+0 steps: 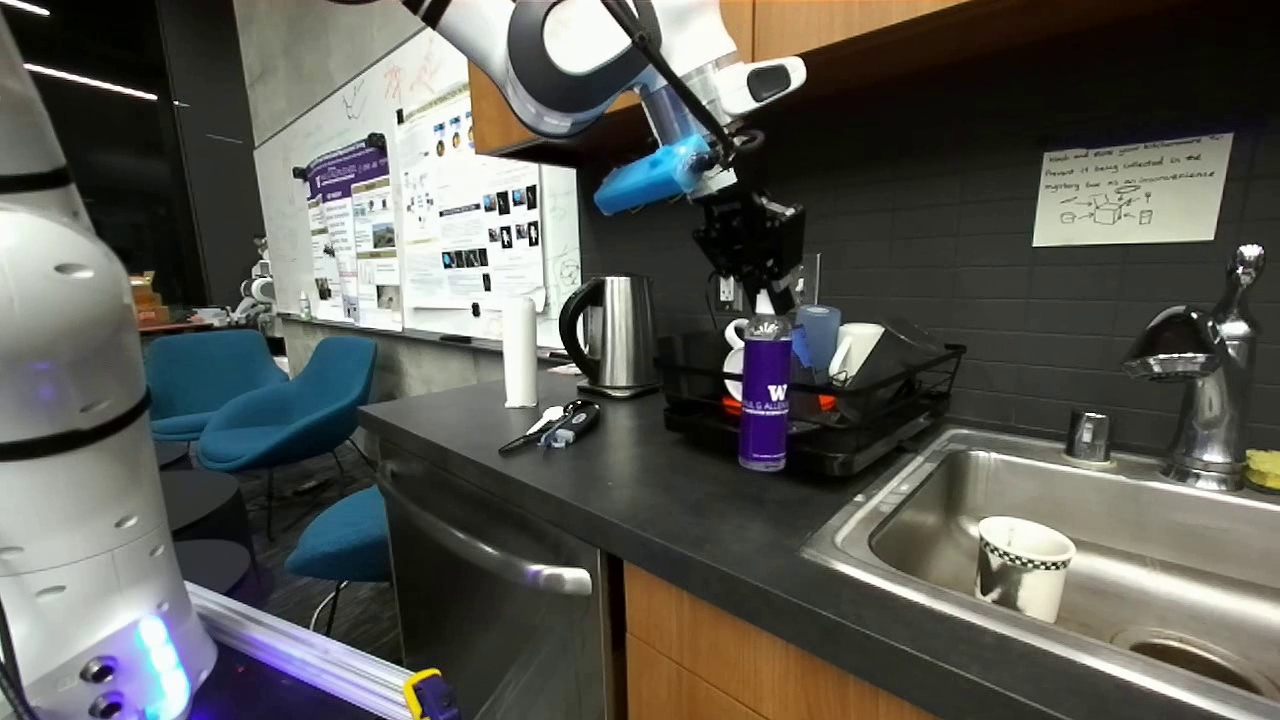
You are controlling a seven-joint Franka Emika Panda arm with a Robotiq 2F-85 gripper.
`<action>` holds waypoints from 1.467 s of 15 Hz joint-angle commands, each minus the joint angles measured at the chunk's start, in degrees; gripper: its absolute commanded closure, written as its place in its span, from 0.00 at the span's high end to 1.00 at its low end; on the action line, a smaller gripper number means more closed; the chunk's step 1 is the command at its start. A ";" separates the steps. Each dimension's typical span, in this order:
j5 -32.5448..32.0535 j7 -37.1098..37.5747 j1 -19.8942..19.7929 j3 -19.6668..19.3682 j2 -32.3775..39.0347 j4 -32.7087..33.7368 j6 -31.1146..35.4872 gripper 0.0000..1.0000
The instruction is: Move the bottle to the right in front of the dish rack
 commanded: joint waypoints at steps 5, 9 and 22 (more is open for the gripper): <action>-1.84 3.66 -3.36 2.64 2.68 -0.71 3.51 0.08; -1.59 3.81 -3.73 2.99 4.05 -0.28 3.61 0.08; -1.23 4.38 -4.03 3.41 6.56 0.42 3.68 0.08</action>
